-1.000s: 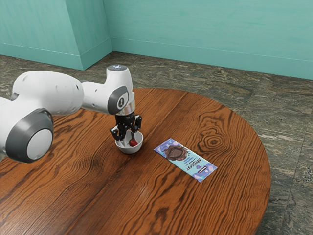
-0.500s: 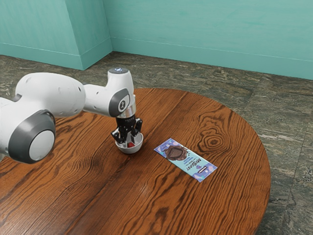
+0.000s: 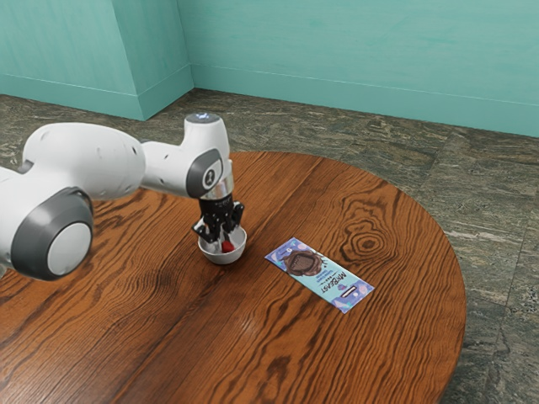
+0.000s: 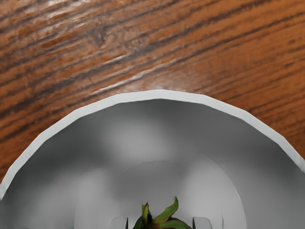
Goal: Take strawberry from the bowl
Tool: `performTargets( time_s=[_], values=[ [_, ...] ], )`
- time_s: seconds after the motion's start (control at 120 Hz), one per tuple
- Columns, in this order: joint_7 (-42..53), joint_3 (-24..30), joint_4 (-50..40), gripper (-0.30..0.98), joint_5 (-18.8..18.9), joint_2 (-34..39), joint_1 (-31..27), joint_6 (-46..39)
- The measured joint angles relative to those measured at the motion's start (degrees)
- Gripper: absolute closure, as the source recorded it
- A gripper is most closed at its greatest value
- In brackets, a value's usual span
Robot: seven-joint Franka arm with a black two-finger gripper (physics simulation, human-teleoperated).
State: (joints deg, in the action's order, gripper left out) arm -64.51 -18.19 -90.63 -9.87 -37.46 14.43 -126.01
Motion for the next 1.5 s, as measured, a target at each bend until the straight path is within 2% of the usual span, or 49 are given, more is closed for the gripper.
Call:
performTargets(
  time_s=[0.325, 0.608, 0.842, 1.258, 1.342, 1.5],
  values=[
    [-0.53, -0.27, -2.71, 0.71, 0.53, 6.39, 0.79, 0.46],
    [-1.00, -0.88, -8.49, 0.73, 0.91, 13.10, 8.59, 1.00],
    [-1.33, -0.86, -10.39, 0.74, 0.89, 12.53, 15.61, 0.91],
    [-1.77, -0.74, -13.62, 0.75, 0.50, 10.19, 19.61, -0.41],
    [-1.83, -0.69, -13.67, 0.67, 0.41, 9.74, 19.85, -1.01],
    [-1.50, -0.59, -13.68, 0.36, -0.12, 9.47, 19.93, -2.12]
  ],
)
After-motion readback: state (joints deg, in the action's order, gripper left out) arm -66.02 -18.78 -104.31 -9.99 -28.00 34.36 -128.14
